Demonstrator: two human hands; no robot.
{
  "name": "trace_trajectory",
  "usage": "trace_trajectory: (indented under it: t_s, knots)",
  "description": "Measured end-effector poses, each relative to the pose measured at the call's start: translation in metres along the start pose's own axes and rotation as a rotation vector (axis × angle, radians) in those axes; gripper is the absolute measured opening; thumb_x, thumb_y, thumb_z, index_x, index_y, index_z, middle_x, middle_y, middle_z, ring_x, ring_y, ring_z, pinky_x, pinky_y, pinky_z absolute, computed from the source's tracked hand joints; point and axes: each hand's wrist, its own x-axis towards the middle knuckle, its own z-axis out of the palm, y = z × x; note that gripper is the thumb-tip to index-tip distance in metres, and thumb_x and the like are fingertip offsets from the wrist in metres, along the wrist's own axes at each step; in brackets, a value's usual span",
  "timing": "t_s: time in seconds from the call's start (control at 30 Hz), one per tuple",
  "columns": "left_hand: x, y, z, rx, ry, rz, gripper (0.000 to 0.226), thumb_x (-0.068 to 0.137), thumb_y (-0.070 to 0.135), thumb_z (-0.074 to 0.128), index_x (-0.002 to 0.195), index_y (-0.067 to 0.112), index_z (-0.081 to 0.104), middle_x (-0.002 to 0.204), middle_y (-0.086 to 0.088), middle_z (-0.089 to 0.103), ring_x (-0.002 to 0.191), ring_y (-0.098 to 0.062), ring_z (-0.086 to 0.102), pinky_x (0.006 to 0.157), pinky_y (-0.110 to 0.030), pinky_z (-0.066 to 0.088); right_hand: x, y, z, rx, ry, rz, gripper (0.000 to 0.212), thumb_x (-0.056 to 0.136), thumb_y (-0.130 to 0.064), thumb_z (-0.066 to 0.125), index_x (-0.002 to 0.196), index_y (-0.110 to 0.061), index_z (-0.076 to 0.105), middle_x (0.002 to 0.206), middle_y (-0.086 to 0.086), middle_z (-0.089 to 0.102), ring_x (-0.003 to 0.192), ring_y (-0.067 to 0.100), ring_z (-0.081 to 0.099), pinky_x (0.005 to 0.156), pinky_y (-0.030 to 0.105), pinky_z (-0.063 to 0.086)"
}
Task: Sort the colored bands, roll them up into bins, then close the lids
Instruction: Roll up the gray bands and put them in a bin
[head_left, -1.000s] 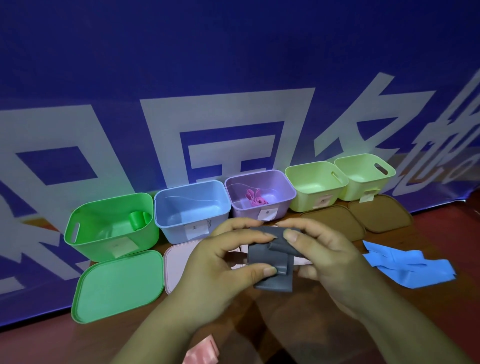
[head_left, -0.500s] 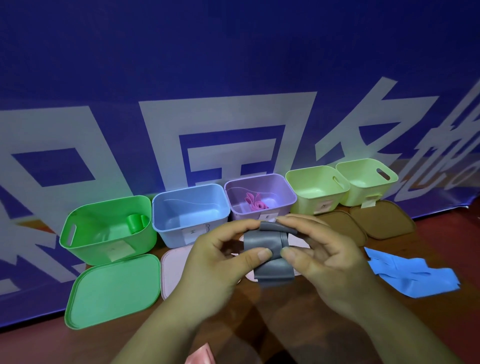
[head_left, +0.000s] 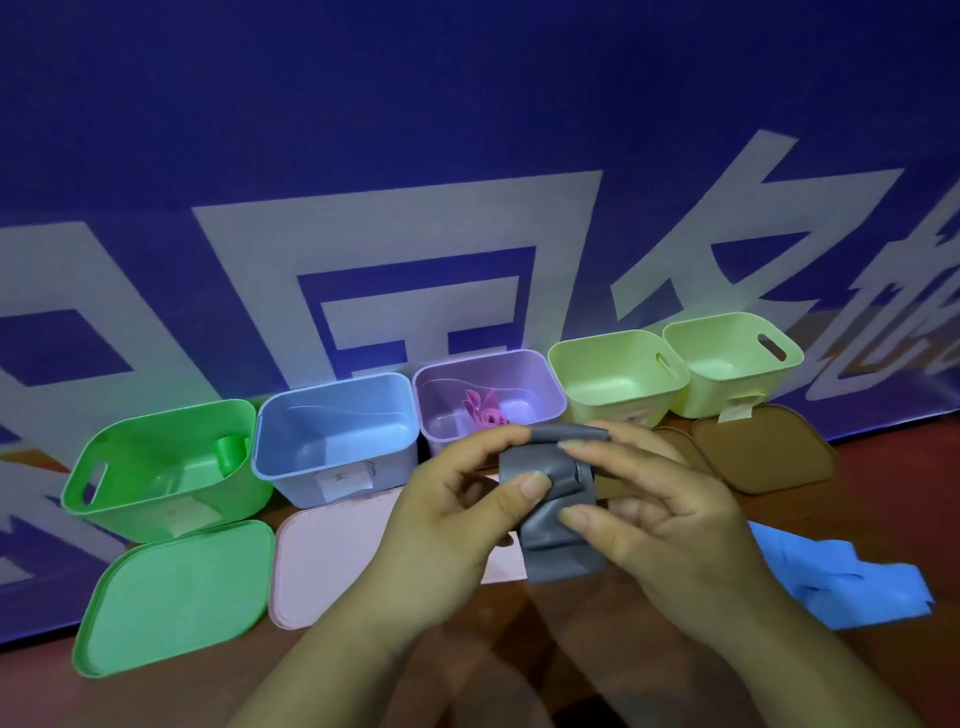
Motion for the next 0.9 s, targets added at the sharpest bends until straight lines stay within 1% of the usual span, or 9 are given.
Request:
trace_trajectory:
  t_s: [0.1, 0.2, 0.27, 0.4, 0.5, 0.63, 0.7, 0.8, 0.9]
  knots:
    - [0.02, -0.006, 0.032, 0.038, -0.014, -0.022, 0.032, 0.085, 0.027, 0.072, 0.116, 0.027, 0.068, 0.106, 0.003, 0.074, 0.097, -0.015, 0.069, 0.082, -0.024, 0.055, 0.008, 0.009, -0.035, 0.015, 0.05, 0.012, 0.044, 0.068, -0.015, 0.087, 0.099, -0.044, 0.075, 0.115, -0.032, 0.058, 0.106, -0.001, 0.064, 0.073, 0.019, 0.057]
    - [0.042, -0.015, 0.066, 0.032, -0.069, -0.027, 0.044, 0.083, 0.031, 0.07, 0.126, 0.027, 0.062, 0.12, 0.007, 0.07, 0.112, -0.01, 0.065, 0.087, -0.019, 0.052, 0.018, 0.023, -0.075, 0.005, 0.082, 0.041, 0.041, 0.064, -0.052, 0.085, 0.103, -0.046, 0.074, 0.119, -0.024, 0.059, 0.111, 0.012, 0.064, 0.079, 0.03, 0.059]
    - [0.056, -0.022, 0.089, 0.0, -0.091, -0.017, 0.053, 0.08, 0.035, 0.07, 0.131, 0.025, 0.059, 0.127, 0.006, 0.066, 0.12, -0.012, 0.061, 0.089, -0.02, 0.051, 0.024, 0.036, -0.102, 0.008, 0.086, 0.072, 0.042, 0.068, -0.065, 0.076, 0.106, -0.046, 0.072, 0.124, -0.018, 0.059, 0.112, 0.021, 0.065, 0.082, 0.041, 0.06]
    - [0.084, -0.029, 0.125, -0.1, -0.114, 0.023, 0.055, 0.076, 0.022, 0.073, 0.13, 0.031, 0.062, 0.134, 0.007, 0.062, 0.127, -0.015, 0.057, 0.089, -0.022, 0.053, 0.035, 0.058, -0.148, -0.016, 0.084, 0.081, 0.039, 0.075, -0.058, 0.075, 0.112, -0.043, 0.07, 0.133, -0.01, 0.059, 0.119, 0.024, 0.062, 0.094, 0.051, 0.053]
    - [0.104, -0.035, 0.144, -0.09, -0.174, 0.039, 0.058, 0.073, 0.014, 0.079, 0.128, 0.029, 0.065, 0.139, -0.006, 0.057, 0.129, -0.024, 0.054, 0.093, -0.035, 0.053, 0.044, 0.069, -0.176, 0.051, 0.059, 0.115, 0.036, 0.078, -0.045, 0.076, 0.112, -0.038, 0.071, 0.135, -0.009, 0.059, 0.119, 0.022, 0.063, 0.094, 0.05, 0.054]
    - [0.132, -0.045, 0.166, -0.065, -0.171, 0.035, 0.058, 0.067, 0.002, 0.082, 0.121, 0.019, 0.07, 0.137, -0.003, 0.057, 0.127, -0.021, 0.057, 0.09, -0.032, 0.054, 0.057, 0.086, -0.207, 0.125, 0.062, 0.182, 0.044, 0.073, -0.044, 0.077, 0.115, -0.033, 0.07, 0.125, 0.003, 0.067, 0.111, 0.026, 0.067, 0.092, 0.054, 0.055]
    - [0.148, -0.049, 0.176, -0.07, -0.178, 0.016, 0.056, 0.067, -0.005, 0.082, 0.118, 0.016, 0.072, 0.135, 0.0, 0.058, 0.125, -0.02, 0.058, 0.089, -0.03, 0.055, 0.065, 0.093, -0.22, 0.167, 0.076, 0.225, 0.049, 0.069, -0.046, 0.079, 0.115, -0.032, 0.069, 0.117, 0.006, 0.071, 0.104, 0.026, 0.07, 0.089, 0.052, 0.057]
    - [0.174, -0.054, 0.191, -0.036, -0.157, -0.031, 0.053, 0.065, 0.006, 0.084, 0.113, 0.024, 0.074, 0.136, 0.003, 0.059, 0.128, -0.019, 0.056, 0.09, -0.033, 0.056, 0.078, 0.101, -0.241, 0.211, 0.059, 0.251, 0.052, 0.065, -0.057, 0.082, 0.112, -0.038, 0.069, 0.11, 0.004, 0.074, 0.099, 0.026, 0.072, 0.084, 0.044, 0.06]
    - [0.2, -0.061, 0.21, -0.031, -0.179, -0.032, 0.048, 0.066, 0.006, 0.082, 0.111, 0.023, 0.075, 0.125, -0.005, 0.066, 0.115, -0.023, 0.065, 0.088, -0.036, 0.057, 0.093, 0.113, -0.263, 0.196, 0.047, 0.278, 0.037, 0.076, -0.03, 0.076, 0.109, -0.043, 0.068, 0.106, -0.001, 0.075, 0.096, 0.022, 0.073, 0.08, 0.036, 0.06]
